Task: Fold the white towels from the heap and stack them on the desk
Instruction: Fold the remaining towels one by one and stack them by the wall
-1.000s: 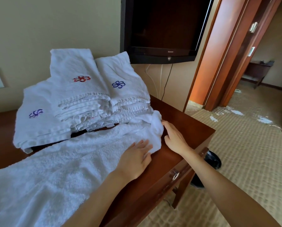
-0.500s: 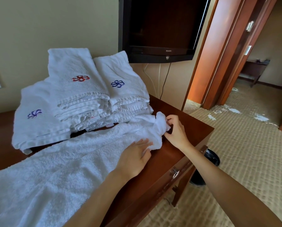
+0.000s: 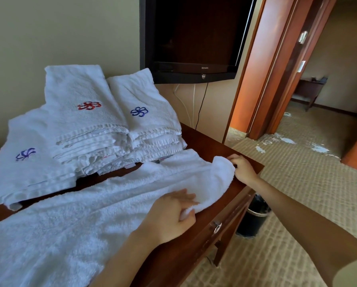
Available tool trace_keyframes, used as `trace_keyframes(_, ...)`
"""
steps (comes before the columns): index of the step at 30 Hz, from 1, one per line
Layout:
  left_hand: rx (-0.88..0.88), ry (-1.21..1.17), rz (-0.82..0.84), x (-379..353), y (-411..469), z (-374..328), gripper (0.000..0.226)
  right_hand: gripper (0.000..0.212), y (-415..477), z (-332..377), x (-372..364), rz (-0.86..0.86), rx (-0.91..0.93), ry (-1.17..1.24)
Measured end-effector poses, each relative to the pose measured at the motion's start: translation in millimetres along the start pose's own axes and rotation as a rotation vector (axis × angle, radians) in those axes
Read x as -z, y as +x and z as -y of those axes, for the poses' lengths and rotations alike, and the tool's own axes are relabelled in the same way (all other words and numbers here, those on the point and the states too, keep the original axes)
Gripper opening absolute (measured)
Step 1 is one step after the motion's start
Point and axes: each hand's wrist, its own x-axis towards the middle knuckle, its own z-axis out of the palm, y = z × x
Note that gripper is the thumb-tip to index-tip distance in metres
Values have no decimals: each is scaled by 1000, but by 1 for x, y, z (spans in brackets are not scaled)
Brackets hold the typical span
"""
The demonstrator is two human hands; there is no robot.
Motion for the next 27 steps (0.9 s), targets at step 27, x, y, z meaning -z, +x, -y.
trace_keyframes(27,607,153,50,60,-9,43,37,17,-4,49,-14,41,-277,-43)
